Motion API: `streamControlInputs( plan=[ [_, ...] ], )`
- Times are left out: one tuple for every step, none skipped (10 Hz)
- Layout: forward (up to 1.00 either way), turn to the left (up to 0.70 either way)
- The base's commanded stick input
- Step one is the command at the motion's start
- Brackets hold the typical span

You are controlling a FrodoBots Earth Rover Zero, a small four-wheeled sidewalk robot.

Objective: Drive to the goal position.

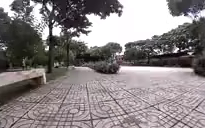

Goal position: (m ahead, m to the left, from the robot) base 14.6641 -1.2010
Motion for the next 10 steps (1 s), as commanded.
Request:
streamControlInputs(
  plan=[
    [1.0,0.27],
    [1.0,0.27],
    [1.0,0.27],
    [1.0,0.27],
    [1.0,0.27],
    [1.0,0.27],
    [1.0,0.27],
    [1.0,0.2],
    [1.0,0.09],
    [1.0,0.0]
  ],
)
